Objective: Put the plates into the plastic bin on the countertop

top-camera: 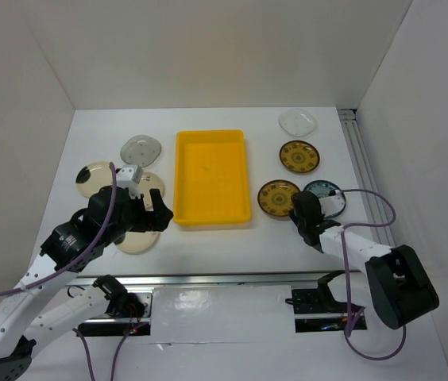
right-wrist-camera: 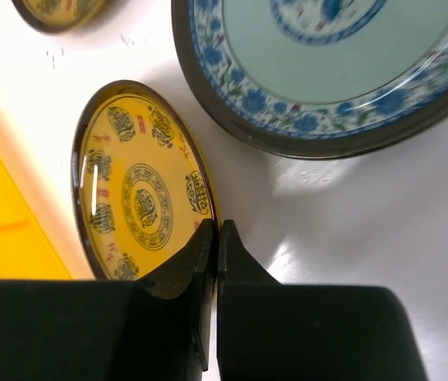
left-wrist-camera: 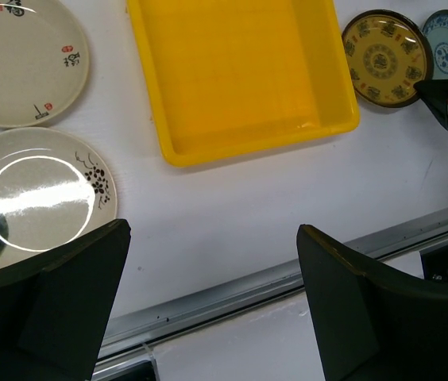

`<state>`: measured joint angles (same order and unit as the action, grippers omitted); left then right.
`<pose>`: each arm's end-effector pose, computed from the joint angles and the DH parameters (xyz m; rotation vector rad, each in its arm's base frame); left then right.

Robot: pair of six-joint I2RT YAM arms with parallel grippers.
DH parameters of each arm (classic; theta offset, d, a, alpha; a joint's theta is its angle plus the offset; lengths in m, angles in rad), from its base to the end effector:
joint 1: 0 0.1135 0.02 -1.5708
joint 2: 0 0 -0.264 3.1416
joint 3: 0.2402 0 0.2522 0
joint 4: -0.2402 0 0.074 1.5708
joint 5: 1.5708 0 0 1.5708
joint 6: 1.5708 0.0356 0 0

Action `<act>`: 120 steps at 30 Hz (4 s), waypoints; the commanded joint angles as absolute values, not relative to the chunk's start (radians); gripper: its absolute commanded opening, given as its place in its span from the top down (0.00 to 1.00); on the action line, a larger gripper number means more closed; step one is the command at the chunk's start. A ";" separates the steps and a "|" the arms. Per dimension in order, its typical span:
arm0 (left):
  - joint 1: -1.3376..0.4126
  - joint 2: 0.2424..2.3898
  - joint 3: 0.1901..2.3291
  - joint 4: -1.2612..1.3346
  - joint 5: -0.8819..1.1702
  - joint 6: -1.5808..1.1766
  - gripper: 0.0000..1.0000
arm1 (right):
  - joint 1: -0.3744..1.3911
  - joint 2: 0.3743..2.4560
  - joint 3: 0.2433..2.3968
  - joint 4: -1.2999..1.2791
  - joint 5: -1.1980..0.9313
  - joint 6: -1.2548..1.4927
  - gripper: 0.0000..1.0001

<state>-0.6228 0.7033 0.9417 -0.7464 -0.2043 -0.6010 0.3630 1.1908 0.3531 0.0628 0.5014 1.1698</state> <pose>0.1160 -0.0744 0.3474 -0.1040 2.1093 -0.5349 0.1984 0.0571 0.1432 1.0958 1.9560 0.2387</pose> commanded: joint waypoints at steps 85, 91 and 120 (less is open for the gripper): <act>-0.049 0.752 0.411 -0.684 -0.264 -1.339 0.06 | 0.707 1.332 1.019 0.023 -0.173 0.362 0.00; -0.049 0.799 0.354 -0.623 -0.288 -1.359 0.18 | 0.661 1.298 0.970 0.054 -0.204 0.393 0.00; -0.049 0.684 0.406 -0.745 -0.280 -1.385 1.00 | 0.554 1.164 0.942 0.006 -0.213 0.451 0.00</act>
